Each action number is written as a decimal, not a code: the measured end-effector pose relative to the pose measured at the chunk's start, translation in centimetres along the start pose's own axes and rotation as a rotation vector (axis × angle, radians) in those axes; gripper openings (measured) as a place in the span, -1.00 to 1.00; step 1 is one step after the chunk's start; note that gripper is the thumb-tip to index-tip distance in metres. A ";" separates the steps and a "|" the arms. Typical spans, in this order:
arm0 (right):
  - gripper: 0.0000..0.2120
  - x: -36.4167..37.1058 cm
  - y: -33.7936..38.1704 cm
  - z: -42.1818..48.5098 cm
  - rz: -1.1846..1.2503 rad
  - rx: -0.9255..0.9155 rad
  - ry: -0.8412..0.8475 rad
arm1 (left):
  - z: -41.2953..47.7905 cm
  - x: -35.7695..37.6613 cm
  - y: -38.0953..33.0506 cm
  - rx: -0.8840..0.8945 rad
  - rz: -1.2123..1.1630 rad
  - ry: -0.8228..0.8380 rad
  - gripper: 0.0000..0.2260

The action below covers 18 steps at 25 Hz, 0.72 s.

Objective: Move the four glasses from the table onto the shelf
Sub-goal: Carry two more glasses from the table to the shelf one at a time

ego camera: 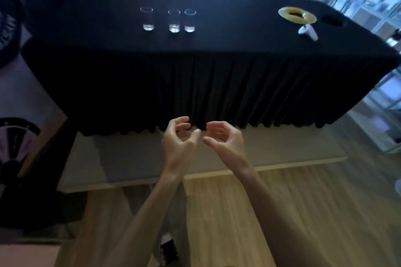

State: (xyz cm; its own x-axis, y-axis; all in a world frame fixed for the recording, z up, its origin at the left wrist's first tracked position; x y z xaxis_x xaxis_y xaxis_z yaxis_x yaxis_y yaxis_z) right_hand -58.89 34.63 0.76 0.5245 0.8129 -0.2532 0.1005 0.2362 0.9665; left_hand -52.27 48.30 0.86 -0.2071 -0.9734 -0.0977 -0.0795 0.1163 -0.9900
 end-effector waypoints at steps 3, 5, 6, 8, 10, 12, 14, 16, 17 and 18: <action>-0.60 -0.3 -0.2 5.9 0.057 0.042 -0.043 | 6.2 2.4 -1.2 -0.046 -0.010 0.052 -0.58; -0.66 -0.5 -0.5 9.1 0.086 0.060 -0.089 | 9.7 4.0 -1.5 -0.032 0.079 0.080 -0.74; -0.71 -0.5 -0.8 10.8 0.098 0.067 -0.104 | 11.4 4.8 -1.6 -0.027 0.110 0.094 -0.82; -0.77 -0.8 -1.7 14.8 0.105 0.090 -0.118 | 14.7 6.7 -1.7 -0.042 0.125 0.116 -0.82; -0.75 -1.0 -2.6 18.8 0.099 0.090 -0.097 | 18.3 8.7 -1.7 -0.076 0.102 0.117 -0.72; -0.74 -1.4 -3.6 23.3 0.125 0.086 -0.052 | 21.9 10.8 -1.8 -0.082 0.100 0.078 -0.72; -0.75 -2.0 -4.3 28.3 0.151 0.063 0.022 | 25.6 13.2 -2.5 -0.074 0.115 0.009 -0.81; -0.75 -2.8 -4.3 33.0 0.164 0.067 0.061 | 28.9 15.4 -3.3 -0.086 0.128 -0.064 -0.89; -0.75 -3.3 -4.1 35.2 0.169 0.066 0.071 | 30.3 16.5 -3.8 -0.099 0.128 -0.089 -0.86; -0.74 -3.7 -4.1 37.7 0.172 0.056 0.088 | 32.1 17.6 -4.4 -0.114 0.115 -0.115 -0.81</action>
State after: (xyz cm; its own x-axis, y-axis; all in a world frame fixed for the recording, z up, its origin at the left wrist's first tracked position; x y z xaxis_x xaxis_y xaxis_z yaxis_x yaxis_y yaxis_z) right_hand -29.33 10.56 -0.68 0.4622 0.8827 -0.0846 0.0643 0.0618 0.9960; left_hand -24.28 24.31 0.26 -0.1091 -0.9677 -0.2273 -0.1733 0.2437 -0.9542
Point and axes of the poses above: each hand's wrist, its own z-axis towards the middle knuckle, its own x-axis out of the palm, y = z × x, the point moved 2 cm from there along z, towards the middle knuckle, and after that the axes turned 4 degrees about -x, right-handed, at the moved point
